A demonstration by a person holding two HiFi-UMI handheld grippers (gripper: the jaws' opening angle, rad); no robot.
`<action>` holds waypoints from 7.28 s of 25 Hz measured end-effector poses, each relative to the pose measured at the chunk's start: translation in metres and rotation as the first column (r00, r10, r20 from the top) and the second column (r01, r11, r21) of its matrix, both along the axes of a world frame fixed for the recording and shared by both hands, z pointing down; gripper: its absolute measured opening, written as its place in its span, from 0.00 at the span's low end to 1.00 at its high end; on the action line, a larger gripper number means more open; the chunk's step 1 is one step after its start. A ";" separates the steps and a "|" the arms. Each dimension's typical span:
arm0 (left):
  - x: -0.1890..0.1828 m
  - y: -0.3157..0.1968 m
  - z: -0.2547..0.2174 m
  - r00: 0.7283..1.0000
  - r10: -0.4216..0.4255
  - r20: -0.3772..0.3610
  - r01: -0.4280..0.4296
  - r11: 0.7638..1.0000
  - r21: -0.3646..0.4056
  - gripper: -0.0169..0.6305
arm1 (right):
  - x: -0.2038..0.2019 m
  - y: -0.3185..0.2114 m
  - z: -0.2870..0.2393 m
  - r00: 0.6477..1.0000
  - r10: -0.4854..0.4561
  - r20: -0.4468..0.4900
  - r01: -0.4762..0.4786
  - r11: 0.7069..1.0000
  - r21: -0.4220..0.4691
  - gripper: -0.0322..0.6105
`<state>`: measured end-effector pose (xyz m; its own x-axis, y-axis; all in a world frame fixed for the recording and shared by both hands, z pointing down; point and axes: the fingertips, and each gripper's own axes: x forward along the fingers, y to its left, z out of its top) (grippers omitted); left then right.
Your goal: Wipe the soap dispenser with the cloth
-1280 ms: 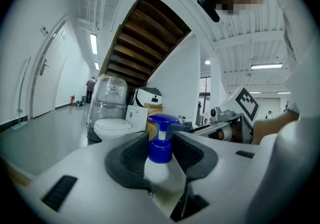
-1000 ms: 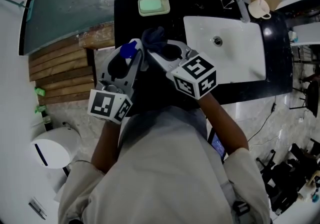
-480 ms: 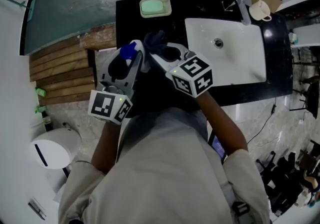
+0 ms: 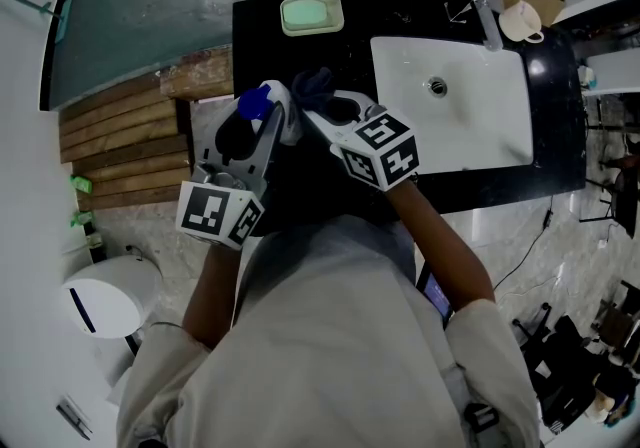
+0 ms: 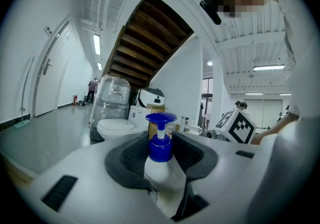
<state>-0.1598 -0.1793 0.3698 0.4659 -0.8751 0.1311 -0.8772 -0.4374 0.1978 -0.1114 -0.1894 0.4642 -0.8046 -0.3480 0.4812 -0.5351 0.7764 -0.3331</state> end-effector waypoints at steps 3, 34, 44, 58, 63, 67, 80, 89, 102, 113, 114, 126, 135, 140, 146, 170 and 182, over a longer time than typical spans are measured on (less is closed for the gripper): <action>-0.002 0.001 0.000 1.000 -0.002 0.000 0.002 1.000 0.001 0.25 | 0.000 0.001 0.005 1.000 0.001 -0.009 -0.001 1.000 -0.010 0.16; 0.001 -0.001 0.003 1.000 -0.001 -0.009 0.001 1.000 0.007 0.25 | 0.003 0.011 0.030 0.998 0.028 -0.047 -0.034 0.992 -0.123 0.16; 0.003 0.000 0.006 1.000 -0.002 -0.016 0.002 1.000 0.027 0.25 | 0.004 0.021 0.028 0.999 0.029 -0.022 -0.033 0.987 -0.156 0.16; 0.013 -0.001 0.007 1.000 0.006 -0.003 -0.006 0.999 0.044 0.25 | 0.007 0.033 0.023 1.000 0.004 0.008 -0.002 0.983 -0.185 0.16; 0.012 -0.001 0.006 1.000 -0.001 -0.003 0.001 0.999 0.047 0.25 | 0.006 0.038 0.017 1.000 -0.009 0.022 0.013 0.983 -0.184 0.16; 0.013 -0.001 0.007 1.000 -0.016 0.003 0.016 0.999 0.046 0.25 | 0.006 0.042 0.012 0.999 -0.023 0.042 0.030 0.983 -0.184 0.17; 0.014 -0.002 0.006 0.999 -0.034 0.006 0.034 0.998 0.043 0.25 | 0.006 0.049 -0.015 0.992 -0.059 0.107 0.077 0.982 -0.174 0.17; 0.012 -0.001 0.006 0.999 -0.042 0.003 0.042 0.998 0.043 0.25 | 0.005 0.047 -0.036 0.969 -0.002 0.245 0.069 0.961 -0.266 0.17; 0.012 -0.002 0.006 0.999 -0.034 0.004 0.034 0.998 0.044 0.25 | 0.006 0.035 -0.064 0.945 0.033 0.325 0.059 0.962 -0.268 0.17; 0.017 0.000 0.007 0.999 -0.011 0.030 0.010 0.999 0.054 0.25 | 0.010 0.016 -0.090 0.936 0.032 0.350 0.043 0.978 -0.206 0.17; 0.018 0.001 0.007 0.999 -0.009 0.036 0.007 0.998 0.056 0.25 | 0.011 0.013 -0.092 0.935 0.034 0.352 0.040 0.979 -0.200 0.17; 0.020 0.003 0.007 0.999 0.002 0.051 -0.005 0.998 0.069 0.25 | 0.006 -0.003 -0.123 0.931 -0.017 0.365 0.046 0.996 -0.071 0.17; 0.019 0.002 0.008 0.999 0.005 0.038 -0.008 0.998 0.069 0.25 | -0.005 -0.009 -0.114 0.941 -0.058 0.335 0.074 0.997 -0.036 0.17; 0.022 0.003 0.008 0.998 0.015 0.054 -0.019 0.997 0.075 0.25 | -0.004 -0.011 -0.104 0.943 -0.038 0.331 0.061 0.996 -0.060 0.17; 0.020 0.003 0.008 0.998 0.015 0.053 -0.019 0.997 0.073 0.25 | -0.005 -0.017 -0.092 0.946 -0.018 0.325 0.046 0.996 -0.081 0.17; 0.015 0.001 0.006 1.000 0.016 0.012 -0.017 0.997 0.074 0.25 | 0.000 -0.023 -0.040 0.976 0.050 0.212 -0.016 0.987 -0.157 0.17; 0.014 0.001 0.004 1.000 0.023 0.005 -0.023 0.997 0.068 0.25 | -0.001 -0.020 -0.015 0.988 0.038 0.152 -0.010 0.983 -0.184 0.17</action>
